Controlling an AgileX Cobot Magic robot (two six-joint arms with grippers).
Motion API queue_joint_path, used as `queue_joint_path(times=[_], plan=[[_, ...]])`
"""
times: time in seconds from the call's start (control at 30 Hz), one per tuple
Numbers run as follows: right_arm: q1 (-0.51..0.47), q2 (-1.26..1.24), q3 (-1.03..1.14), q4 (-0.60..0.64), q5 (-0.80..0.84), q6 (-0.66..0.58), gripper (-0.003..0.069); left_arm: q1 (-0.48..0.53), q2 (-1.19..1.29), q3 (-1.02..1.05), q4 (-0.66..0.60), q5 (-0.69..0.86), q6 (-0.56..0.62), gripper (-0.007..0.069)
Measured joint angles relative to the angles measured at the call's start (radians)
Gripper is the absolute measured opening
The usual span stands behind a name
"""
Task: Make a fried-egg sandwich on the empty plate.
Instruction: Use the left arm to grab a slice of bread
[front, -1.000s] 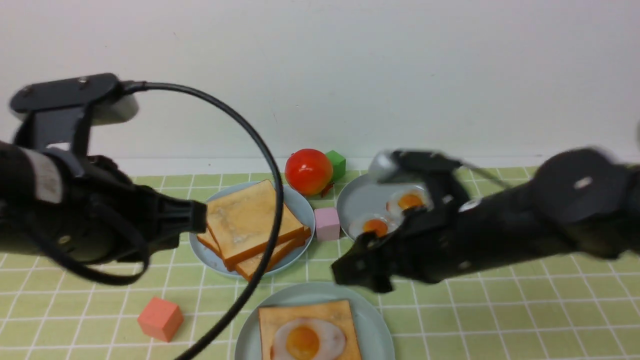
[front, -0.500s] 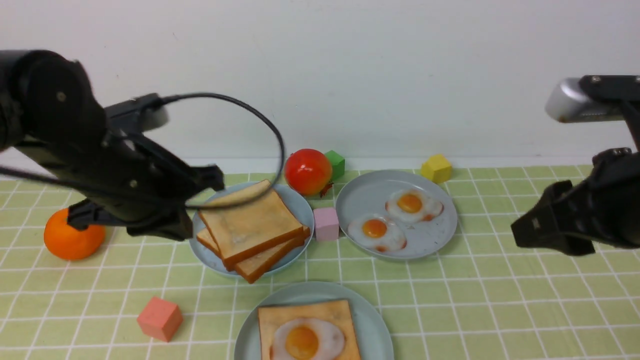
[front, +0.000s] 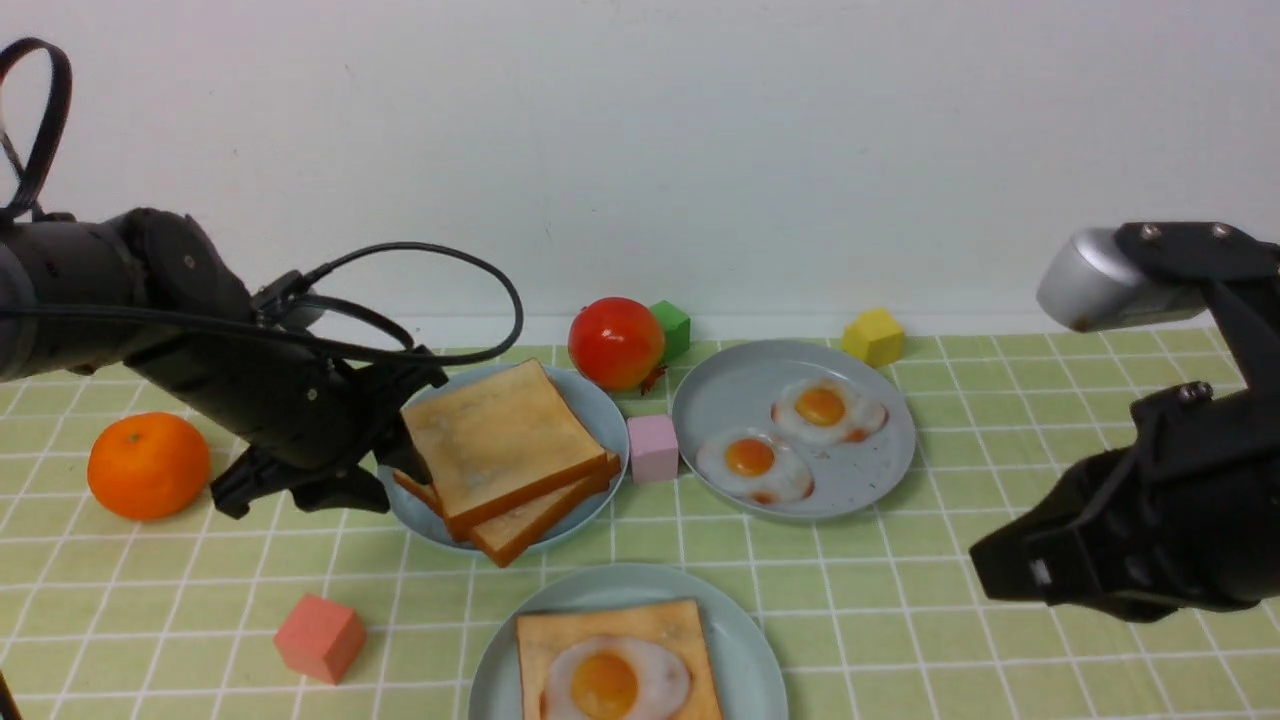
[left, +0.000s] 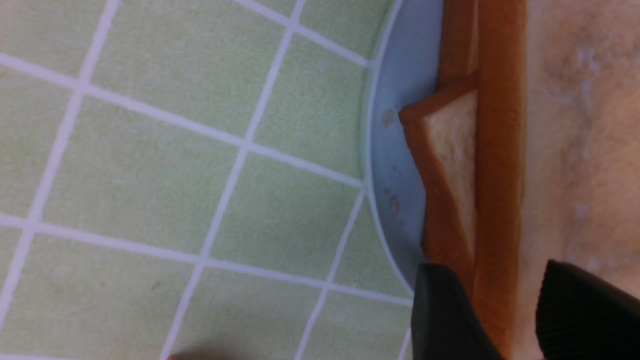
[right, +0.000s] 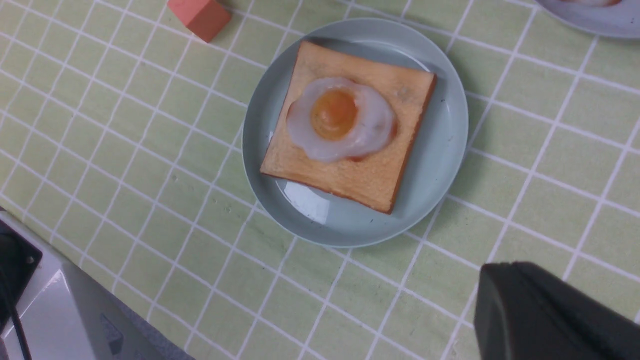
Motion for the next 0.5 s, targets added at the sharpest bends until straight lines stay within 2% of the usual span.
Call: queue_joint_path(times=[0.2, 0.33, 0.43, 0.5], plan=[[0.001, 0.000, 0.000, 0.000, 0.005, 0.000, -0.0010, 0.000, 0.047, -0.001, -0.153, -0.052, 0.145, 0.0305], [0.001, 0.000, 0.000, 0.000, 0.020, 0.000, -0.0006, 0.000, 0.070, -0.001, -0.189, -0.077, 0.188, 0.0302], [0.001, 0.000, 0.000, 0.000, 0.035, 0.000, -0.0006, 0.000, 0.079, -0.003, -0.201, -0.080, 0.223, 0.0277], [0.001, 0.000, 0.000, 0.000, 0.045, 0.000, -0.0002, 0.000, 0.080, -0.004, -0.203, -0.080, 0.238, 0.0230]])
